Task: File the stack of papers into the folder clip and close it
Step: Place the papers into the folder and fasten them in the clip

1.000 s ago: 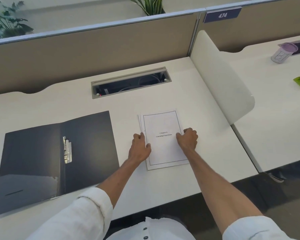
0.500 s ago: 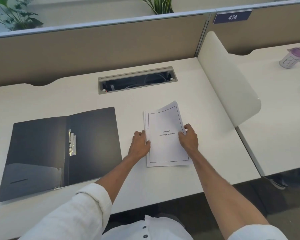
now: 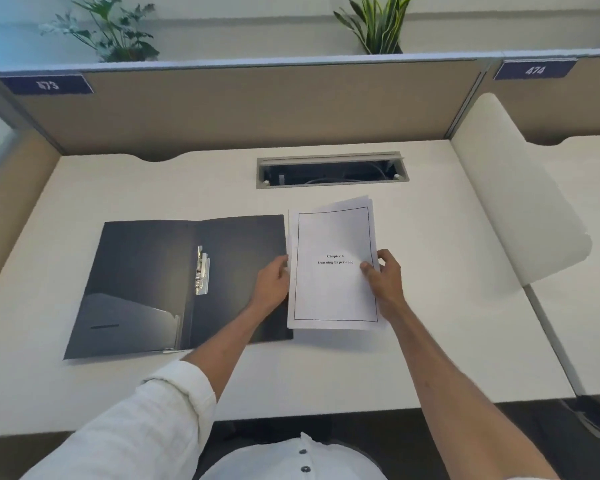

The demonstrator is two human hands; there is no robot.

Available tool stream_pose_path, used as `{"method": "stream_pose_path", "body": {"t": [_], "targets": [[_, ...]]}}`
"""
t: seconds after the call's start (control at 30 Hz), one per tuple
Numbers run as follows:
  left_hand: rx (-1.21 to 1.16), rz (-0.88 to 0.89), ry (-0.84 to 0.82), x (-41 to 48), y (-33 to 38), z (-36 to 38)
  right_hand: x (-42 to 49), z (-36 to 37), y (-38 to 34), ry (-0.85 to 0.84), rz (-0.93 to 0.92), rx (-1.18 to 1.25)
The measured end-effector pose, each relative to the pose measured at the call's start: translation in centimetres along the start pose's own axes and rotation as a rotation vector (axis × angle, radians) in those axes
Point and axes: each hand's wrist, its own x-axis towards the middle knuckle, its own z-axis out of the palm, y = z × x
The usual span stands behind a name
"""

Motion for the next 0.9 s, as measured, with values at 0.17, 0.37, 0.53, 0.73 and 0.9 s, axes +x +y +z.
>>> {"method": "stream_pose_path", "body": {"t": [0.17,0.37,0.53,0.73,0.9], "targets": [[-0.029,-0.086,0.093,-1.2,-3.4,-4.8,-0.9,6.5,-0.9,-0.07,0.02,0.011],[-0.093,-0.202,0.155,-2.2,-8.8,-9.5,-1.5,13.8,-1.5,-0.135,0.058,-0.005],[-0.082,-0.253,0.156,-3.0,-12.0,-12.3,-1.8,17.9,-1.4,-0.161,0.108,-0.013],[-0.013,-0.268,0.195,-3.1,-14.1,-14.7,-1.8,20.9,-1.0,-0.151,0.11,-0.029],[0.038,-0.286,0.176,-2.9,-14.9,-15.3,-1.7,22.2,-0.8,-0.136,0.13,-0.013]]}}
